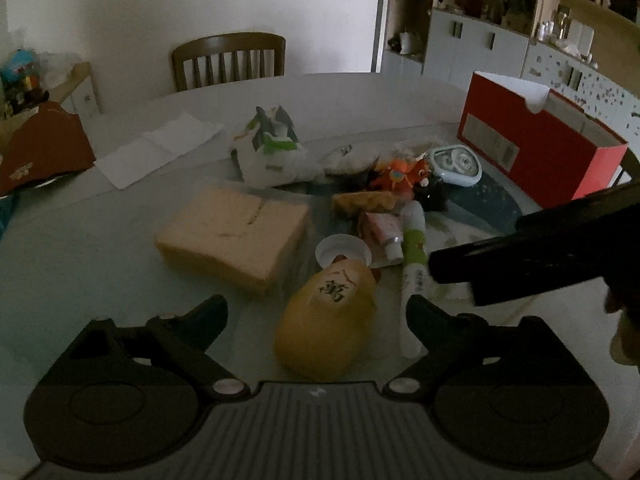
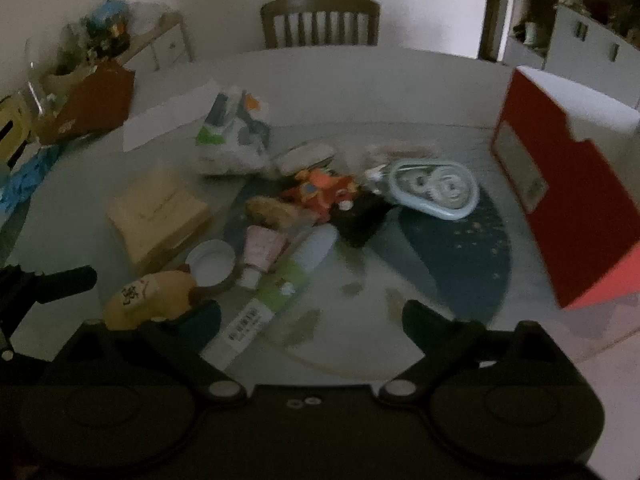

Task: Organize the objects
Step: 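Grasp the white-green tube with the right tool while the left tool grasps the yellow figurine, then carry the tube and figurine with both tools into the red box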

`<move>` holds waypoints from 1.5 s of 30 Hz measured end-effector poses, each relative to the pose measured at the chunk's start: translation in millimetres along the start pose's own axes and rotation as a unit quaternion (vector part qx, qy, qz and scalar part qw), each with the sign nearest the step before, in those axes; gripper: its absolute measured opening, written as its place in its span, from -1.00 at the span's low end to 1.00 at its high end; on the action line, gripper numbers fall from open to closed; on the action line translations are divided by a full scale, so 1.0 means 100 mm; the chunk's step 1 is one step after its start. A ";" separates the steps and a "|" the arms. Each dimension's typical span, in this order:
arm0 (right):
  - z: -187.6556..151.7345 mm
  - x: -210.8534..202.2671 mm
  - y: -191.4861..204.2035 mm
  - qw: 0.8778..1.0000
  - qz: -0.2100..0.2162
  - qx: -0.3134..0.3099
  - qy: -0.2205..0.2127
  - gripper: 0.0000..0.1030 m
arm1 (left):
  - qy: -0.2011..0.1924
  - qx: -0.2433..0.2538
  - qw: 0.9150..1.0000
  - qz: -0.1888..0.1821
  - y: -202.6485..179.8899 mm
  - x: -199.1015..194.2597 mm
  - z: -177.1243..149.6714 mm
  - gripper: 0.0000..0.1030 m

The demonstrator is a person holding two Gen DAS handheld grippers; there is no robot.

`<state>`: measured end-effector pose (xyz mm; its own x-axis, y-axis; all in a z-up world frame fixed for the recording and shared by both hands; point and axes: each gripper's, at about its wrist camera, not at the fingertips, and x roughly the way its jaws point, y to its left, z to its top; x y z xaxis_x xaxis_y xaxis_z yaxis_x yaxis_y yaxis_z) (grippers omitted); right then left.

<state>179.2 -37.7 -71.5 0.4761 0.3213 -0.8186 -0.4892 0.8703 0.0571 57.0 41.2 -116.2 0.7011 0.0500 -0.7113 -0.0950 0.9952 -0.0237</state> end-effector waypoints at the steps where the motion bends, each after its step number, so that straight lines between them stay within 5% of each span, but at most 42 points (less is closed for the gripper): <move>1: 0.01 0.05 0.01 1.000 -0.001 -0.005 0.003 0.75 | 0.000 0.004 1.000 0.001 -0.01 0.01 0.00 0.78; 15: 0.06 0.30 0.15 0.999 0.005 -0.013 0.042 0.31 | 0.008 0.034 0.999 -0.005 -0.07 0.02 -0.03 0.03; 20: 0.07 0.28 0.15 0.999 -0.012 -0.021 0.035 -0.15 | 0.013 0.031 0.999 -0.002 -0.08 0.02 -0.03 -0.03; 22: 0.06 0.25 0.13 0.999 -0.014 -0.023 0.032 -0.55 | 0.016 0.030 0.999 -0.002 -0.09 0.02 -0.02 -0.04; 24: 0.04 0.23 0.07 0.999 -0.010 -0.025 0.031 -0.67 | 0.018 0.030 0.999 -0.002 -0.10 0.01 -0.02 -0.05; 45: -0.03 -0.61 -0.84 0.998 0.048 0.029 -0.015 -0.68 | 0.007 -0.003 0.999 -0.040 -0.53 -0.18 0.36 -0.09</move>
<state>189.0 -131.4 -28.1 0.4510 0.4153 -0.7900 -0.4917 0.8543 0.1684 74.6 -9.4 -77.0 0.6969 -0.0301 -0.7165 -0.0435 0.9955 -0.0842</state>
